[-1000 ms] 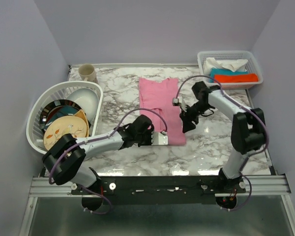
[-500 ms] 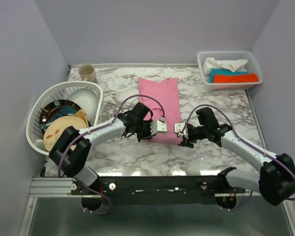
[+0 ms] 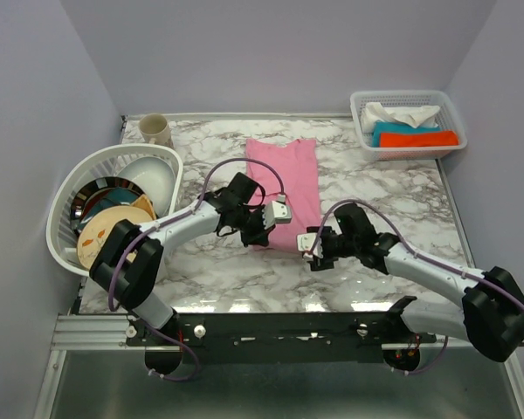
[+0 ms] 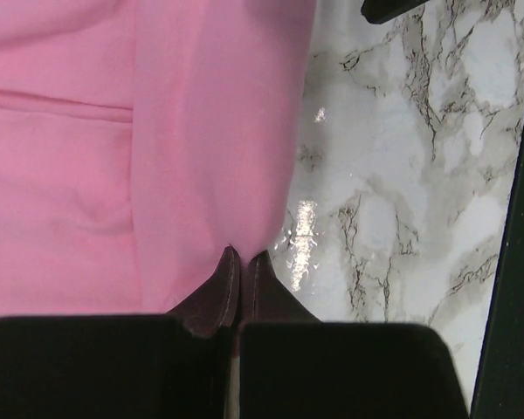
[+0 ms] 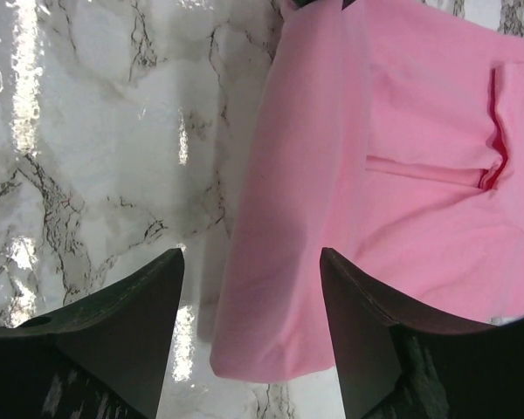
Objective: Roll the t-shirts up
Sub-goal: Roll the T-shirt to the center of the board.
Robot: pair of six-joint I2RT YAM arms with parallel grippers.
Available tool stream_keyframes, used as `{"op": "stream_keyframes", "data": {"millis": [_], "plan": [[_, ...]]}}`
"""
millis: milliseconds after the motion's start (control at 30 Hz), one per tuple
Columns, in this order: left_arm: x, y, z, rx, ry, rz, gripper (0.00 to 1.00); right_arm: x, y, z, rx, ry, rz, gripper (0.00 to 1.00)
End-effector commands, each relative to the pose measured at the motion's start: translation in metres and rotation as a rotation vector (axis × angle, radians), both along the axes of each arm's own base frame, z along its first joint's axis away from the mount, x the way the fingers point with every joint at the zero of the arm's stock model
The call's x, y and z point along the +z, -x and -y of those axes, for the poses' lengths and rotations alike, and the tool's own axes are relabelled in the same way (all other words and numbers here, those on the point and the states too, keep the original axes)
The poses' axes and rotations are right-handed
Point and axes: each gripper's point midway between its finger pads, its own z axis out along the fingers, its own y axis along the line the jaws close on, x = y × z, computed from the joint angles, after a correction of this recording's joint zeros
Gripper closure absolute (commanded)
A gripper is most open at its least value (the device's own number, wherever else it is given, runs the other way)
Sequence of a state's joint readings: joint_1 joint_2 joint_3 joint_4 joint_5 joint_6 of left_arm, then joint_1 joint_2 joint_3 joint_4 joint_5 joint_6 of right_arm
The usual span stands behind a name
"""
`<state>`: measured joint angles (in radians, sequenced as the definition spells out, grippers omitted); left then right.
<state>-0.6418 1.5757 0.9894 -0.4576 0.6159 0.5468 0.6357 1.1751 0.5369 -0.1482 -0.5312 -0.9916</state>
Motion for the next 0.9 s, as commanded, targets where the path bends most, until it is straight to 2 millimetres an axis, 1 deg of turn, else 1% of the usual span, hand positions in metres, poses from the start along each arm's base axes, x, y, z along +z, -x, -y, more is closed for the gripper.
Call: {"op": "stream_keyframes", "data": {"millis": [0, 67, 133, 167, 200, 267, 367, 400, 467, 500, 533, 633, 667, 733, 767, 800, 833, 867], "plan": [[0.007, 0.010, 0.007, -0.016, 0.056, -0.090, 1.00, -0.010, -0.019, 0.006, -0.109, 0.051, 0.079, 0.28], [0.005, 0.010, 0.007, -0.015, 0.055, -0.105, 1.00, -0.015, -0.021, 0.006, -0.121, 0.069, 0.064, 0.28], [0.009, 0.007, 0.010, -0.014, 0.064, -0.118, 1.00, -0.016, -0.022, 0.005, -0.129, 0.081, 0.047, 0.25], [0.007, 0.008, 0.010, -0.013, 0.062, -0.135, 1.00, -0.020, -0.019, 0.003, -0.122, 0.093, 0.028, 0.11], [0.007, 0.007, 0.010, -0.006, 0.065, -0.143, 1.00, -0.021, -0.019, 0.003, -0.129, 0.096, 0.024, 0.03], [0.010, 0.003, 0.011, 0.003, 0.078, -0.142, 1.00, -0.025, -0.018, -0.001, -0.127, 0.104, 0.030, 0.02], [0.012, 0.002, 0.009, 0.011, 0.086, -0.153, 1.00, -0.028, -0.023, -0.003, -0.158, 0.122, 0.047, 0.03], [0.012, 0.002, 0.009, 0.012, 0.088, -0.160, 1.00, -0.030, -0.029, -0.003, -0.192, 0.128, 0.060, 0.03], [0.012, 0.004, 0.005, 0.013, 0.089, -0.178, 1.00, -0.033, -0.034, -0.003, -0.214, 0.141, 0.067, 0.10], [0.012, 0.004, 0.004, 0.014, 0.091, -0.184, 1.00, -0.033, -0.039, -0.001, -0.241, 0.146, 0.083, 0.15], [0.012, 0.005, 0.002, 0.008, 0.089, -0.182, 1.00, -0.037, -0.041, 0.002, -0.253, 0.161, 0.085, 0.23], [0.008, 0.010, -0.004, -0.006, 0.070, -0.203, 1.00, -0.039, -0.044, 0.008, -0.280, 0.193, 0.094, 0.35], [0.008, 0.012, -0.006, -0.010, 0.064, -0.209, 1.00, -0.040, -0.044, 0.011, -0.281, 0.203, 0.088, 0.43], [0.009, 0.014, -0.009, -0.017, 0.061, -0.220, 1.00, -0.044, -0.032, 0.016, -0.243, 0.236, 0.036, 0.55], [0.006, 0.020, -0.014, -0.024, 0.037, -0.253, 1.00, -0.043, -0.028, 0.017, -0.228, 0.241, 0.017, 0.66], [0.007, 0.021, -0.015, -0.047, 0.032, -0.248, 1.00, -0.047, -0.017, 0.021, -0.196, 0.266, -0.036, 0.71], [0.010, 0.020, -0.016, -0.056, 0.029, -0.247, 1.00, -0.040, -0.017, 0.017, -0.185, 0.257, -0.050, 0.74], [0.007, 0.027, -0.022, -0.059, 0.004, -0.296, 1.00, -0.036, -0.016, 0.020, -0.179, 0.251, -0.073, 0.79]]}}
